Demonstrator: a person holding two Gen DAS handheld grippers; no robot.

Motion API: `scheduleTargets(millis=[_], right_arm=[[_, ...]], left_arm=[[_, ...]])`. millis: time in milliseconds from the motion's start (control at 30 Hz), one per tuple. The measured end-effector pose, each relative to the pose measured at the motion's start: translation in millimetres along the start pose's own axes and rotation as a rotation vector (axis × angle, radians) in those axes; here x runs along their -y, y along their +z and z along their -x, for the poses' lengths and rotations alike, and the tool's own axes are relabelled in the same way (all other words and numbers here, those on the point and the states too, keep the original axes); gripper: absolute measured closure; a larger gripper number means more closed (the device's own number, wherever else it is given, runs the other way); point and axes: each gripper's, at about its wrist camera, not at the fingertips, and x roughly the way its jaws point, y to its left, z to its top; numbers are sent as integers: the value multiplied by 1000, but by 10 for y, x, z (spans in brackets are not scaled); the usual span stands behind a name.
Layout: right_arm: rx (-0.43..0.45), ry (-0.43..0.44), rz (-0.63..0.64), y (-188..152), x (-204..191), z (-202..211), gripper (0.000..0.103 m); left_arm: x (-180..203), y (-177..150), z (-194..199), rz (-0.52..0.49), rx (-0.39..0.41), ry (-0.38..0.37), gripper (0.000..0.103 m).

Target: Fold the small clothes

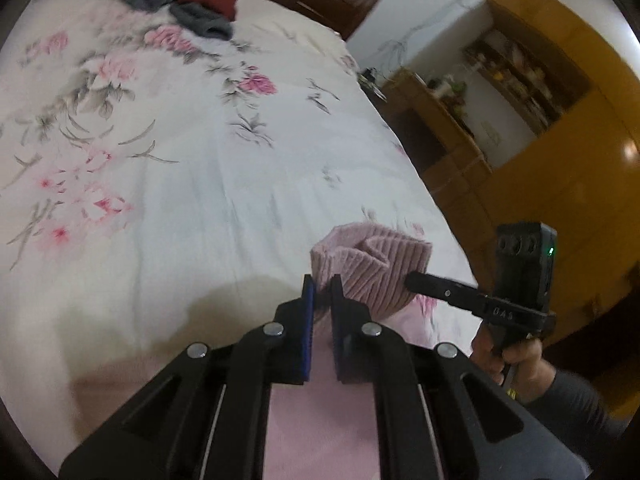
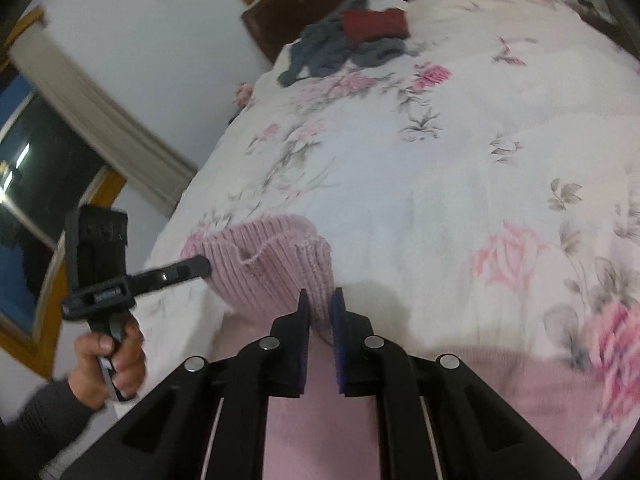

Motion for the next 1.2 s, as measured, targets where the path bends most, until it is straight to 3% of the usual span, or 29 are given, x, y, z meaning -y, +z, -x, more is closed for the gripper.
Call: scheduleTargets(millis=[167, 267, 400, 433, 500, 567, 633, 700, 800, 833, 867, 900, 933, 1067, 1167, 1200], right_arm=[[-55, -61, 144, -621, -280, 90, 93], [-111, -101, 162, -1090, -264, -5, 92], [-245, -140, 114, -1544, -62, -171, 87], [-268, -142, 93, -1606, -19, -167, 86], [-257, -120, 6, -1661, 91, -50, 83], [-212, -48, -151, -1640, 231, 72, 74], [-166, 28, -297, -1618, 356, 117, 71], [-162, 73, -387, -1605, 411, 48, 68], [-213, 73, -447, -1630, 405, -179, 65], [-240, 49, -447, -1643, 391, -266, 65], [-255, 52, -439, -1646, 372, -328, 68], [-265, 38, -413, -1643, 346, -343, 87], [-262, 3, -372, -1613, 296, -334, 93], [-238, -128, -302, -1581, 363, -257, 94], [-262, -92, -291, -1644, 367, -246, 92], [-257, -70, -292, -1619, 341, -215, 87]], left_arm=[[150, -609, 100, -106, -79, 48, 97], [65, -994, 0, -103, -155, 79, 96], [-186, -1566, -206, -40, -327, 192, 90], [-245, -1635, -184, -6, -333, 186, 90], [-381, -1709, -66, 117, -293, 105, 81], [-436, -1717, 14, 197, -243, 41, 64], [-482, -1690, 22, 282, -199, -18, 60], [-472, -1661, -69, 312, -201, -19, 57], [-409, -1693, -259, 331, -268, 69, 60], [-413, -1709, -307, 343, -279, 70, 71], [-411, -1730, -339, 342, -286, 79, 94], [-388, -1749, -336, 337, -287, 96, 97], [-383, -1760, -320, 336, -279, 106, 97], [-457, -1852, -270, 359, -281, 108, 97], [-448, -1896, -203, 353, -306, 100, 96], [-412, -1858, -138, 332, -304, 112, 94]])
